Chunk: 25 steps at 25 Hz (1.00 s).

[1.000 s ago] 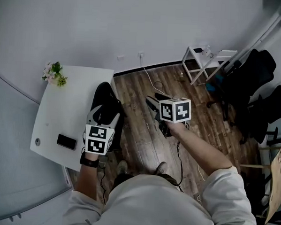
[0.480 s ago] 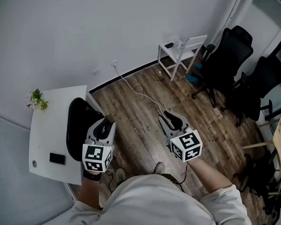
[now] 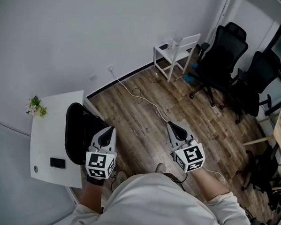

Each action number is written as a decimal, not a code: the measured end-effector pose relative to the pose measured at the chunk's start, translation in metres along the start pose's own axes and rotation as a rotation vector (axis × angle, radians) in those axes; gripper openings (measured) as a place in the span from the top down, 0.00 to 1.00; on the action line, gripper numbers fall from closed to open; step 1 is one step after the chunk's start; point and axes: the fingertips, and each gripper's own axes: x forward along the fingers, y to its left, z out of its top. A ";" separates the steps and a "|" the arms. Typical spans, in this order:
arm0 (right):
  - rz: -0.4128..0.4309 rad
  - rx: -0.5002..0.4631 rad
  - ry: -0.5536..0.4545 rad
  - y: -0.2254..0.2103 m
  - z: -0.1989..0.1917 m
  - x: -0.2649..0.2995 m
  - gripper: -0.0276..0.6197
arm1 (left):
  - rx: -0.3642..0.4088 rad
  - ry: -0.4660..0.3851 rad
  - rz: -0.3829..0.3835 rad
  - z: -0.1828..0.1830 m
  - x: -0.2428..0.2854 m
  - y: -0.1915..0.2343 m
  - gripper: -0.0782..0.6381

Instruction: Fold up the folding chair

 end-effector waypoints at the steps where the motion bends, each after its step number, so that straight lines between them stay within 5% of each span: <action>1: -0.006 0.003 0.000 0.000 -0.002 -0.002 0.93 | 0.002 0.004 -0.005 -0.002 -0.001 -0.002 0.88; 25: -0.048 0.045 0.003 0.009 -0.013 0.000 0.93 | 0.007 0.052 -0.001 -0.019 -0.007 0.015 0.88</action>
